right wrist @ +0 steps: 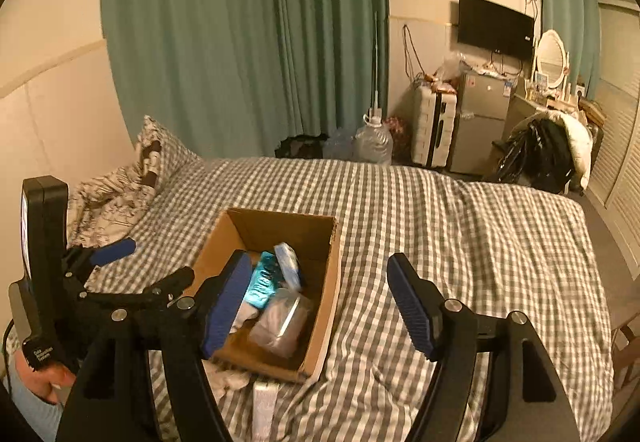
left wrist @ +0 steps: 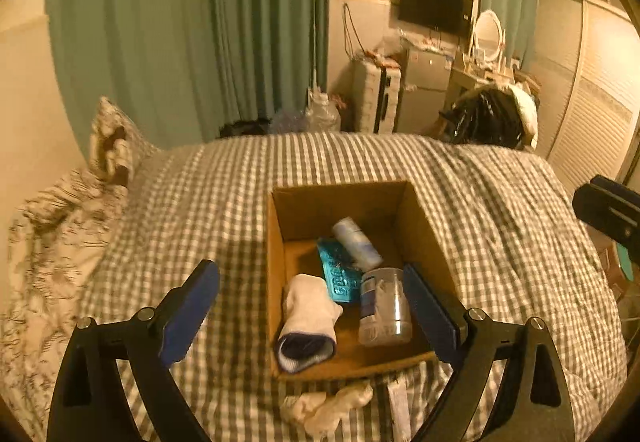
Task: Organize objects
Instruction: 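Move both tools back toward the remaining items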
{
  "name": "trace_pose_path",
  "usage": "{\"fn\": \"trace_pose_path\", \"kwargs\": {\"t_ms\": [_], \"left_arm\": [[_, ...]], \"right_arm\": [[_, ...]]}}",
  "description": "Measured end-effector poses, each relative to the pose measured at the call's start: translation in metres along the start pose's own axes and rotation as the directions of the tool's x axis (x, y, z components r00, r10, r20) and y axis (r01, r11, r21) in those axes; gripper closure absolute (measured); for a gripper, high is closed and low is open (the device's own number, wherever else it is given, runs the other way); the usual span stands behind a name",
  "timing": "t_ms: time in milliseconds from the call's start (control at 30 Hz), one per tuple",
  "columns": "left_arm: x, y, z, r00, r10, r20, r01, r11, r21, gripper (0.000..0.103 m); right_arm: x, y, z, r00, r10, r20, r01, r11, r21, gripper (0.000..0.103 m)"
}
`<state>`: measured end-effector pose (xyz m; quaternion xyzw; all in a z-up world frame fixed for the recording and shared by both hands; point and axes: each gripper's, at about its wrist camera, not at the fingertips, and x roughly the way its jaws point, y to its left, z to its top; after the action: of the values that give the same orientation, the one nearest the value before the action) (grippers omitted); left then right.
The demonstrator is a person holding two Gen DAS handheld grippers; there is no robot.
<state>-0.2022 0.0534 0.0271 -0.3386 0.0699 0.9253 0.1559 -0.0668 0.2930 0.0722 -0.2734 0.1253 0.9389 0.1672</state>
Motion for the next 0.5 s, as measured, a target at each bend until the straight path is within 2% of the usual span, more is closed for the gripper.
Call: {"fn": "trace_pose_path", "kwargs": {"t_ms": [100, 200, 367, 500], "left_arm": [[-0.029, 0.001, 0.002, 0.999, -0.012, 0.035, 0.013, 1.0, -0.016, 0.007], [-0.058, -0.001, 0.002, 0.998, 0.003, 0.07, -0.001, 1.0, -0.019, 0.002], [-0.092, -0.002, -0.013, 0.993, 0.03, 0.11, -0.03, 1.0, -0.005, 0.001], [-0.1, 0.001, -0.032, 0.993, 0.046, 0.11, -0.046, 0.999, -0.004, 0.0]], "right_arm": [[-0.025, 0.01, 0.002, 1.0, -0.006, 0.026, 0.006, 1.0, -0.015, 0.033], [-0.05, 0.022, 0.0, 0.999, -0.001, 0.043, 0.002, 0.999, -0.034, 0.032], [-0.071, 0.031, -0.013, 0.999, -0.01, 0.041, 0.011, 0.999, -0.034, 0.027], [-0.07, 0.036, -0.032, 1.0, -0.012, 0.018, 0.013, 1.0, -0.017, 0.016]]}}
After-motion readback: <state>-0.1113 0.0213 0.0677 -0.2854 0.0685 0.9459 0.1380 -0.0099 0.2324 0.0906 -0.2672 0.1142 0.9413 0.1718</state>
